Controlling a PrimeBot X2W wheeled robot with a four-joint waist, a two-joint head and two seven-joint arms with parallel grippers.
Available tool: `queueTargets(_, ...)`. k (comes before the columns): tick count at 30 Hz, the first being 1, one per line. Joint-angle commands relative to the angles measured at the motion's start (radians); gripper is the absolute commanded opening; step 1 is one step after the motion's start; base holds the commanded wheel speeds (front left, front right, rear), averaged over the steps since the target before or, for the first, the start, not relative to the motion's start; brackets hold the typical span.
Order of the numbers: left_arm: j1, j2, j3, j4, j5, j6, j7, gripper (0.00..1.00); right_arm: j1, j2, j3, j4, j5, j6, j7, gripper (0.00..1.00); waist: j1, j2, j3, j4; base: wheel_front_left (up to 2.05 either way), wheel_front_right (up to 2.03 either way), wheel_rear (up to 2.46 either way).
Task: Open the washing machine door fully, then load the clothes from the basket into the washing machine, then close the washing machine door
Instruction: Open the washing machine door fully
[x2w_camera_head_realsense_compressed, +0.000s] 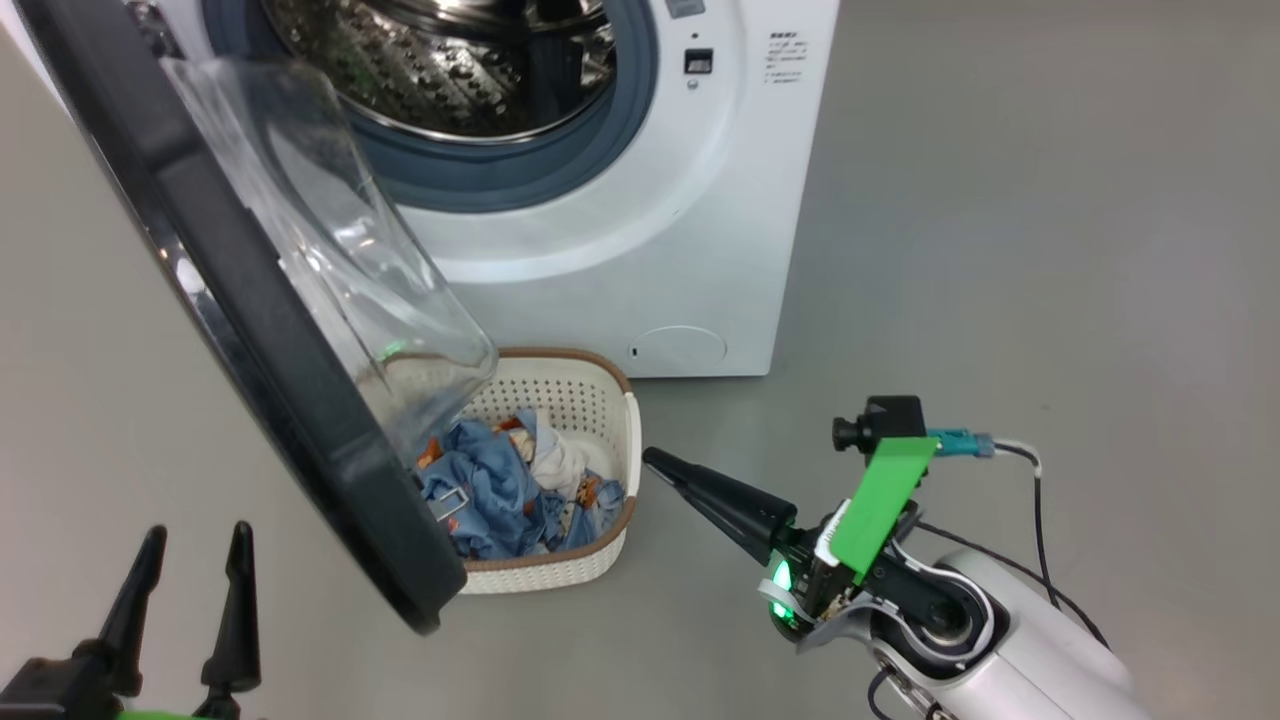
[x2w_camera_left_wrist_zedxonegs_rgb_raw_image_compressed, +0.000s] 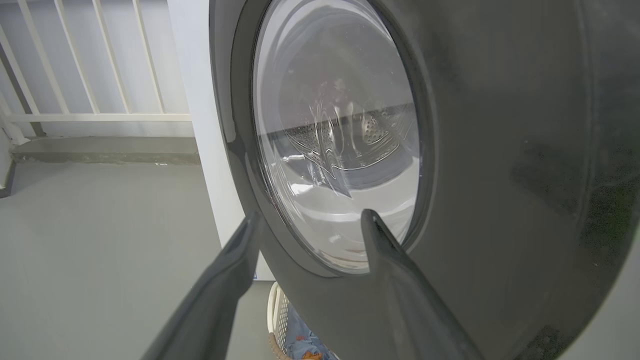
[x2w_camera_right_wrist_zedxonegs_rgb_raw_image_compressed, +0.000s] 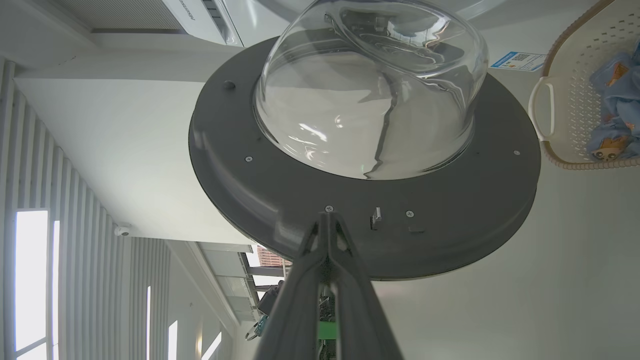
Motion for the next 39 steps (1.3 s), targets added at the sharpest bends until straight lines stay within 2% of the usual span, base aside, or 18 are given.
queueTargets(1,-0.008,0.02,0.044,-0.027,0.011,-0.003,-0.008,1.0,0.022,0.009,-0.008,-0.037,0.007,0.002,-0.014,0.0,0.0,0.0,-0.024,-0.024,0.0,0.0,0.0)
queueTargets(2,-0.001,0.017,0.049,-0.028,0.012,-0.003,-0.008,1.0,0.034,0.007,-0.018,-0.045,0.006,0.002,-0.026,0.0,0.0,0.0,-0.029,-0.03,0.0,0.0,0.0)
queueTargets(3,0.006,0.014,0.055,-0.029,0.014,-0.003,-0.008,1.0,0.046,0.006,-0.028,-0.051,0.003,0.002,-0.039,0.1,0.0,0.0,-0.034,-0.036,0.0,0.0,0.0)
queueTargets(5,0.021,0.01,0.065,-0.032,0.017,-0.003,-0.008,1.0,0.071,0.003,-0.046,-0.063,-0.007,0.002,-0.066,0.49,0.0,0.0,-0.043,-0.047,0.0,0.0,0.0)
queueTargets(6,0.029,0.01,0.07,-0.033,0.019,-0.003,-0.008,1.0,0.082,0.003,-0.058,-0.067,-0.017,0.002,-0.088,1.0,0.0,0.0,-0.047,-0.053,0.0,0.0,0.0)
queueTargets(15,0.076,-0.009,0.097,-0.044,0.031,-0.003,-0.008,1.0,0.173,0.0,-0.194,-0.121,-0.185,0.002,-0.335,1.0,0.0,0.0,-0.07,-0.083,0.0,0.0,0.0)
queueTargets(23,0.087,-0.019,0.099,-0.057,0.036,-0.003,-0.008,1.0,0.201,-0.029,-0.242,-0.144,-0.445,0.002,-0.557,1.0,0.0,0.0,-0.072,-0.091,0.0,0.0,0.0)
queueTargets(27,0.092,-0.022,0.104,-0.061,0.037,-0.003,-0.008,1.0,0.213,-0.04,-0.281,-0.128,-0.633,0.002,-0.588,1.0,0.0,0.0,-0.074,-0.094,0.0,0.0,0.0)
queueTargets(28,0.096,-0.023,0.107,-0.063,0.039,-0.003,-0.008,1.0,0.228,-0.025,-0.346,-0.13,-0.736,0.002,-0.59,1.0,0.0,0.0,-0.076,-0.096,0.0,0.0,0.0)
queueTargets(33,0.101,-0.027,0.11,-0.068,0.042,-0.003,-0.008,1.0,0.298,0.049,-0.485,-0.167,-1.03,0.002,-0.591,1.0,0.0,0.0,-0.078,-0.098,0.0,0.0,0.0)
queueTargets(36,0.102,-0.032,0.11,-0.07,0.045,-0.003,-0.008,1.0,0.336,0.068,-0.525,-0.194,-1.229,0.002,-0.591,1.0,0.0,0.0,-0.076,-0.1,0.0,0.0,0.0)
queueTargets(37,0.102,-0.032,0.11,-0.07,0.045,-0.003,-0.008,1.0,0.336,0.068,-0.525,-0.194,-1.229,0.002,-0.591,1.0,0.0,0.0,-0.076,-0.1,0.0,0.0,0.0)
queueTargets(38,0.103,-0.034,0.11,-0.07,0.045,-0.003,-0.008,1.0,0.346,0.075,-0.537,-0.205,-1.292,0.002,-0.591,1.0,0.0,0.0,-0.076,-0.1,0.0,0.0,0.0)
queueTargets(39,0.104,-0.034,0.102,-0.07,0.047,-0.003,-0.008,1.0,0.368,0.086,-0.557,-0.224,-1.401,0.002,-0.591,1.0,0.0,0.0,-0.076,-0.101,0.0,0.0,0.0)
